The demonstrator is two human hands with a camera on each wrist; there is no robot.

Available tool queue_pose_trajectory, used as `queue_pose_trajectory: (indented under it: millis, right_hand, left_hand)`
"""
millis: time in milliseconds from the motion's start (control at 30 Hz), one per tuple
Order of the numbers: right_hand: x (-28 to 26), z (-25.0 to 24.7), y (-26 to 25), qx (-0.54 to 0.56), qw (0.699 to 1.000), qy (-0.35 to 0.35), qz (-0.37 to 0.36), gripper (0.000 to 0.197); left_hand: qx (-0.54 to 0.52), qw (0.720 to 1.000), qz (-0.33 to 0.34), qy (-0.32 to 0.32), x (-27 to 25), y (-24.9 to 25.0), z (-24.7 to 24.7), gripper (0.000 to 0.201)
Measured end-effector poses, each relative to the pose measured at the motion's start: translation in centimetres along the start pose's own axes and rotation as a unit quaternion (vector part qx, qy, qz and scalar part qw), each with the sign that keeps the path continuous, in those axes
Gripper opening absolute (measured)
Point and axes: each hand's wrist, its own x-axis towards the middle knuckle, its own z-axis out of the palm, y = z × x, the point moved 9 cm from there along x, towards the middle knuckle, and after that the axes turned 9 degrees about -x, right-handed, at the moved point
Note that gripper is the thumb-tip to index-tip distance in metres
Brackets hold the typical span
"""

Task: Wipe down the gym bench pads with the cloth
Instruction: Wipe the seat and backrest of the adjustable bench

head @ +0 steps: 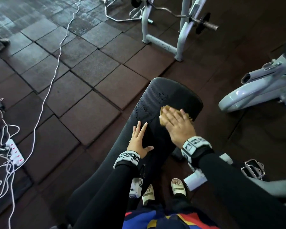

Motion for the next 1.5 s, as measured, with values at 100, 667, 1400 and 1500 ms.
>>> queue_pose_trajectory:
  millis: [100,667,1400,1500]
  right_hand:
    - [-2.6,0.9,-1.1,0.049,0.998,-0.001,0.045,0.059]
    - [-8.2,3.8,0.3,0.369,0.812,0.115,0.437,0.066]
    - [-4.1,2.3,8.8,0.405,0.761,0.171,0.477,0.055]
    - [-7.6,4.4,3.7,0.416,0.751,0.145,0.492,0.058]
  left_hand:
    - [0.007,1.000,0.010,-0.001,0.0,-0.2,0.0,0.108]
    - [0.231,0.972,0.035,0.009,0.8,0.1,-2.0,0.122]
    - [0.147,0.988,0.048,-0.007,0.9,-0.3,-1.4,0.121]
    - [0.142,0.989,0.050,-0.005,0.8,-0.2,-1.5,0.121]
